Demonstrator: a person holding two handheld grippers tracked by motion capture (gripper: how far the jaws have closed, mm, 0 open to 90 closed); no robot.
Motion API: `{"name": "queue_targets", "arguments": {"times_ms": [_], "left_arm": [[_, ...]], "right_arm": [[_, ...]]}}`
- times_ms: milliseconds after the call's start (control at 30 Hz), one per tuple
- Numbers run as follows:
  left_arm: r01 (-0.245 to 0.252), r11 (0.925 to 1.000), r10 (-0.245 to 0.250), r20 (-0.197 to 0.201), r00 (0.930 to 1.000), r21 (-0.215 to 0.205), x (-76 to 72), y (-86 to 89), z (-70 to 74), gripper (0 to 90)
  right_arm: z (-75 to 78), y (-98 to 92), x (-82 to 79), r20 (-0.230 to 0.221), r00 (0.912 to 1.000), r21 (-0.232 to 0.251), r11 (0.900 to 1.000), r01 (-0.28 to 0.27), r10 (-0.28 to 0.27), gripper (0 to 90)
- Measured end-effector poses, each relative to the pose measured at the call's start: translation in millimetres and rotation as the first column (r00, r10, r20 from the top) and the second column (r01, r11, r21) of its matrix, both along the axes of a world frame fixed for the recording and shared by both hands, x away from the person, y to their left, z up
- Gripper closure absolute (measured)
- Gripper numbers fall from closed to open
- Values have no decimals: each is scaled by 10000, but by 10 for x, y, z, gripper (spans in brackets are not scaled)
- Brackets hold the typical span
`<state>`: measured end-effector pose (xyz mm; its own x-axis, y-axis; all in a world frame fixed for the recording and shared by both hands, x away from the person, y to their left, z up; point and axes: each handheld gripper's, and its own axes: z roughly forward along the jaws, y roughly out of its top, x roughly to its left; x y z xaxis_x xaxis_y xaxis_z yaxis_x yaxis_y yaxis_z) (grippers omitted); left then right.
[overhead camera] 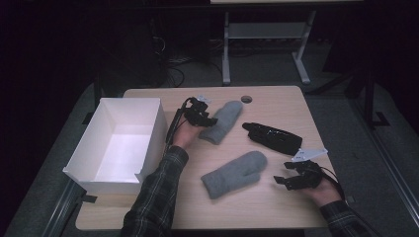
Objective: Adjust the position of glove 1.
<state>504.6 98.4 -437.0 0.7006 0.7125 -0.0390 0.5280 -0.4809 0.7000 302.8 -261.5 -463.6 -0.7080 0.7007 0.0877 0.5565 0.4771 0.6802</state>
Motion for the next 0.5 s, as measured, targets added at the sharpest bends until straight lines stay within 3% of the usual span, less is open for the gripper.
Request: {"name": "queue_targets", "arguments": {"times_ms": [167, 267, 367, 500], "left_arm": [[37, 9999, -46, -593, 9982, -153, 31, -7, -120, 545], [127, 9998, -141, -792, 9968, -181, 24, -23, -160, 630], [218, 9997, -229, -813, 9964, -141, 16, -30, -168, 820], [467, 9988, -459, -518, 9976, 140, -18, -30, -105, 864]], "right_arm": [[-3, 6, -2, -38, 10000, -67, 10000, 9, -9, 284], [-5, 14, -6, -50, 10000, -28, 10000, -11, 11, 286], [-4, 15, -5, 5, 10000, -84, 9999, -80, 80, 288], [3, 17, -8, 9, 10000, -8, 10000, -71, 71, 289]]}}
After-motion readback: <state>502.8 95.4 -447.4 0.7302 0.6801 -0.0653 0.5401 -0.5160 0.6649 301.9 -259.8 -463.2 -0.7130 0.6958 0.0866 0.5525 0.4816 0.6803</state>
